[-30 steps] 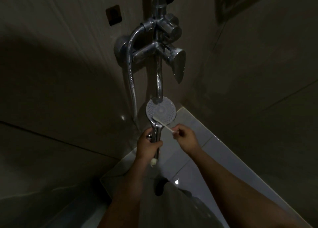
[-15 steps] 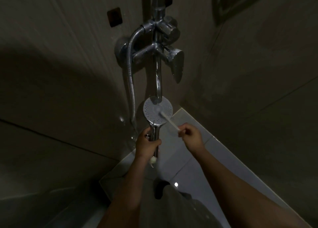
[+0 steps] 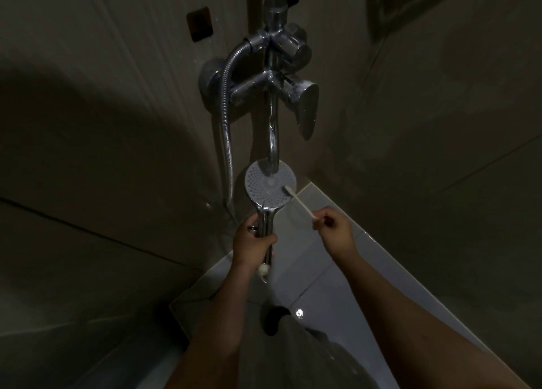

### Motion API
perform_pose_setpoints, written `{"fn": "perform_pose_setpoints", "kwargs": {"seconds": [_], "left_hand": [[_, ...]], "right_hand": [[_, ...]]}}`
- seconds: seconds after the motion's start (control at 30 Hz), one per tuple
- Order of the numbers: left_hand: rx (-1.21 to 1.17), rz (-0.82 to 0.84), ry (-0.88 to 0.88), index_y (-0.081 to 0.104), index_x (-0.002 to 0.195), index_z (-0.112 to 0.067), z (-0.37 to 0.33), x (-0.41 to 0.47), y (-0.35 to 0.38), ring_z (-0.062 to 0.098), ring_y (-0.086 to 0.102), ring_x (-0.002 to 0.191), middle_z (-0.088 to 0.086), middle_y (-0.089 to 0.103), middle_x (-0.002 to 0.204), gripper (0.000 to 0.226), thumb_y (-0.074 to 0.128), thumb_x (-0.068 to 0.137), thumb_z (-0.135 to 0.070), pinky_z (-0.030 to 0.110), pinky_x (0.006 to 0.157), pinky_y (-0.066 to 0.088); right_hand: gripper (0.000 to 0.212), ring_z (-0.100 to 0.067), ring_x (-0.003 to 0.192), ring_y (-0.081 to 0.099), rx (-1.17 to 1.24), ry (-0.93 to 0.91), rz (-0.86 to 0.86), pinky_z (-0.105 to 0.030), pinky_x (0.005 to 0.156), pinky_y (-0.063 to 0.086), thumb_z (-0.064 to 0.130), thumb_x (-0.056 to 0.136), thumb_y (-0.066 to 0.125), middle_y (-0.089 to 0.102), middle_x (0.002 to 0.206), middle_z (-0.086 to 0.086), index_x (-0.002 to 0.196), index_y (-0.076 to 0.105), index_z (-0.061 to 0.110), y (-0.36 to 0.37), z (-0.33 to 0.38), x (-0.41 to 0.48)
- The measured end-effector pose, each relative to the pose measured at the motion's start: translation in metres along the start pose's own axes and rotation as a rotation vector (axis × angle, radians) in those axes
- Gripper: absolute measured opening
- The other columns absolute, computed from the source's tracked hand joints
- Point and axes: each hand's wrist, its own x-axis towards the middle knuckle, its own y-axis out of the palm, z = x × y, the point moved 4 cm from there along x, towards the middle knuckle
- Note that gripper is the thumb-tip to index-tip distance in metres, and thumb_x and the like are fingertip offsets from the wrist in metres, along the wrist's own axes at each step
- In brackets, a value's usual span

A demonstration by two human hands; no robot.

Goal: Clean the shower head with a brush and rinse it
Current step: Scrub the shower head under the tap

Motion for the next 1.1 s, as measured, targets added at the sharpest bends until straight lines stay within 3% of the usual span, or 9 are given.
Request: {"fn": "perform_pose_setpoints", "kwargs": {"seconds": [0.07, 0.13, 0.23, 0.33, 0.43, 0.53, 0.63, 0.9, 1.1], "left_hand": [[0.010, 0.012, -0.012, 0.047, 0.125, -0.031, -0.004, 0.001, 0.000, 0.032, 0.067, 0.086, 0.012, 0.067, 0.100, 0.063, 0.069, 0.075, 0.001, 0.043, 0.081, 0.057], [-0.002, 0.020, -0.008, 0.046, 0.120, -0.034, -0.008, 0.001, 0.000, 0.023, 0.065, 0.066, 0.007, 0.066, 0.087, 0.061, 0.067, 0.077, 0.004, 0.035, 0.067, 0.056], [-0.012, -0.012, 0.008, 0.047, 0.111, -0.037, -0.010, 0.000, -0.002, 0.019, 0.061, 0.057, 0.005, 0.065, 0.077, 0.057, 0.066, 0.078, 0.005, 0.028, 0.056, 0.053], [-0.036, -0.043, 0.035, 0.056, 0.105, -0.034, -0.008, 0.001, -0.004, 0.016, 0.057, 0.046, 0.007, 0.065, 0.071, 0.052, 0.066, 0.075, 0.008, 0.027, 0.051, 0.050], [-0.029, -0.056, 0.035, 0.058, 0.099, -0.038, -0.007, 0.004, -0.005, 0.020, 0.058, 0.050, 0.009, 0.066, 0.073, 0.053, 0.067, 0.074, 0.008, 0.032, 0.057, 0.052], [-0.002, -0.044, 0.035, 0.054, 0.096, -0.040, -0.008, 0.004, -0.003, 0.015, 0.058, 0.046, 0.007, 0.065, 0.072, 0.053, 0.065, 0.076, 0.008, 0.025, 0.048, 0.050], [0.036, -0.016, 0.031, 0.051, 0.106, -0.036, -0.006, 0.003, 0.001, 0.013, 0.058, 0.043, 0.007, 0.065, 0.072, 0.054, 0.065, 0.077, 0.007, 0.025, 0.047, 0.049], [0.012, 0.014, 0.026, 0.048, 0.110, -0.032, 0.000, 0.001, 0.003, 0.009, 0.055, 0.036, 0.005, 0.064, 0.074, 0.054, 0.063, 0.077, 0.009, 0.021, 0.041, 0.047], [0.043, 0.036, 0.042, 0.050, 0.117, -0.028, 0.002, -0.001, 0.007, 0.011, 0.057, 0.040, 0.002, 0.065, 0.079, 0.056, 0.064, 0.077, 0.008, 0.023, 0.042, 0.048]], "right_hand": [[0.017, -0.009, 0.068, 0.054, 0.046, -0.006, 0.083, -0.020, 0.065, 0.043, -0.008, 0.085, 0.052, 0.057, 0.068, 0.004, 0.075, 0.062, 0.001, 0.009, -0.001, -0.007], [0.018, -0.008, 0.067, 0.053, 0.030, 0.011, 0.124, -0.020, 0.065, 0.043, -0.008, 0.085, 0.053, 0.056, 0.067, 0.005, 0.074, 0.061, 0.003, 0.014, -0.005, -0.010], [0.029, -0.014, 0.070, 0.053, -0.047, 0.058, 0.019, -0.025, 0.065, 0.043, -0.002, 0.086, 0.054, 0.058, 0.071, 0.002, 0.067, 0.056, 0.019, 0.004, -0.011, -0.003], [0.024, -0.019, 0.075, 0.055, -0.110, 0.143, -0.075, -0.027, 0.063, 0.043, 0.004, 0.089, 0.052, 0.061, 0.081, -0.006, 0.071, 0.056, 0.019, -0.013, -0.015, 0.007], [0.015, -0.017, 0.075, 0.054, -0.047, 0.070, -0.071, -0.024, 0.065, 0.044, 0.002, 0.089, 0.052, 0.061, 0.082, -0.008, 0.079, 0.060, 0.010, -0.013, -0.003, 0.007], [0.015, -0.013, 0.071, 0.054, 0.023, -0.040, 0.069, -0.016, 0.066, 0.045, -0.006, 0.086, 0.052, 0.057, 0.073, -0.004, 0.079, 0.063, 0.003, 0.004, 0.011, 0.004], [0.031, -0.018, 0.071, 0.054, -0.090, -0.063, 0.175, -0.028, 0.069, 0.046, -0.002, 0.084, 0.058, 0.056, 0.069, -0.001, 0.070, 0.061, 0.025, 0.019, 0.010, 0.009], [0.028, -0.024, 0.082, 0.059, -0.124, 0.080, -0.081, -0.031, 0.075, 0.045, 0.001, 0.086, 0.055, 0.065, 0.086, -0.014, 0.066, 0.054, 0.021, -0.001, 0.003, 0.021], [0.020, -0.019, 0.076, 0.058, -0.215, -0.117, 0.183, -0.039, 0.076, 0.049, 0.002, 0.083, 0.061, 0.060, 0.076, -0.004, 0.077, 0.061, 0.021, 0.034, 0.017, 0.012]]}}
